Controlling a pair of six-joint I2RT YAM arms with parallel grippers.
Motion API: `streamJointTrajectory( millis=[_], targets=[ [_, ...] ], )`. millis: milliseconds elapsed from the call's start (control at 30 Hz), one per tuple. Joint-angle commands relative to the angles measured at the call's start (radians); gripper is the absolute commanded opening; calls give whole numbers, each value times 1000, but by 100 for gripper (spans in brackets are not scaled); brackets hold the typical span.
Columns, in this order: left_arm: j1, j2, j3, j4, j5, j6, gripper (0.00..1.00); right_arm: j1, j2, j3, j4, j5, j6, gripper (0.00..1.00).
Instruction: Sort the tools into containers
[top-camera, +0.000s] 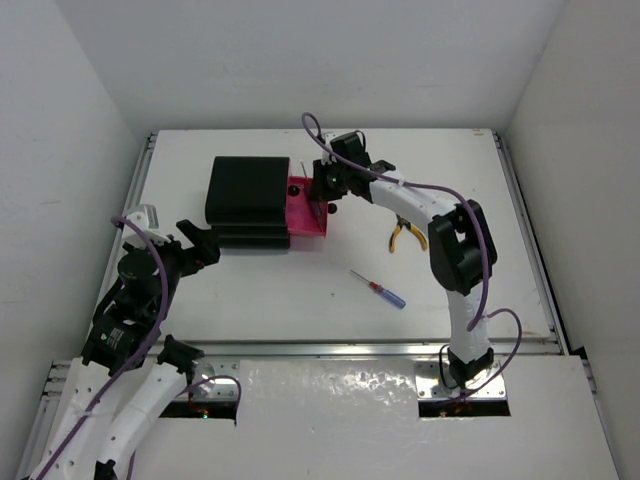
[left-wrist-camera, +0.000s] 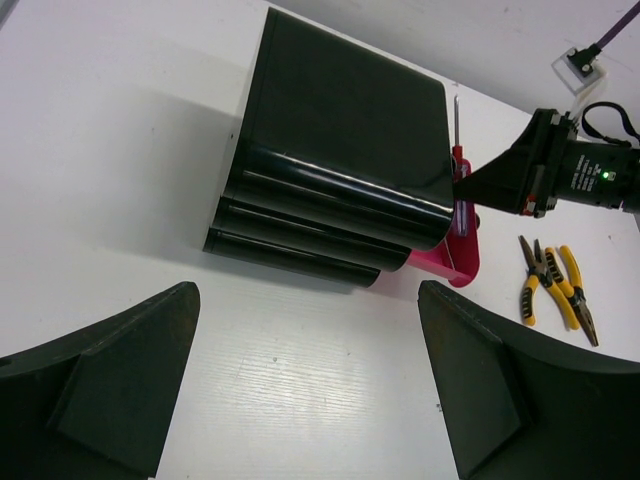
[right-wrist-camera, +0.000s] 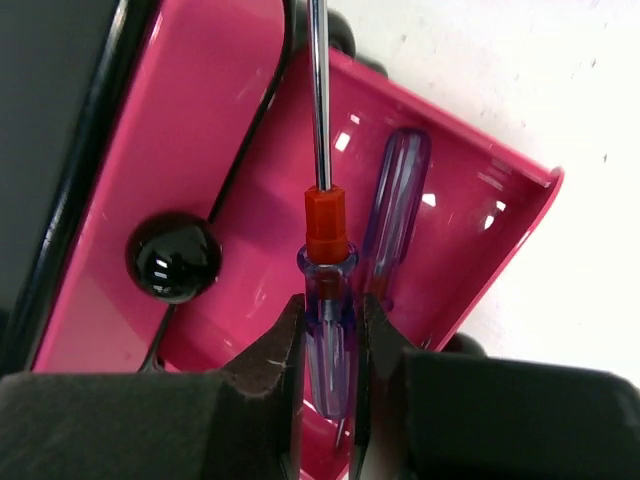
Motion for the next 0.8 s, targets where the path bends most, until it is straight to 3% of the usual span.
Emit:
streamJointTrajectory(
  millis=[0, 100, 133, 233, 400, 467, 567, 767],
  targets=[
    [-11, 0, 3, 46, 9, 6, 89, 15, -27, 43, 1, 22, -25, 16],
    [-11, -2, 1, 47, 12, 6, 89, 16, -49, 23, 5, 15, -25, 30],
    [-11, -2, 1, 47, 12, 7, 89, 15, -53, 22, 4, 10, -23, 41],
    [-11, -2, 1, 47, 12, 7, 89, 26, -79, 30, -13, 4, -32, 48],
    [-11, 1, 3, 47, 11, 7, 89, 26, -206, -68, -36, 50, -61, 50],
    [-11, -2, 3, 46, 8, 6, 89, 27, -338, -180, 1, 67, -86, 51],
    [-11, -11, 1, 47, 6, 6, 89, 26, -502, -482, 36, 74, -176, 54],
    [-11, -3, 3, 46, 8, 6, 89, 33, -605, -714, -103, 179, -249, 54]
  ],
)
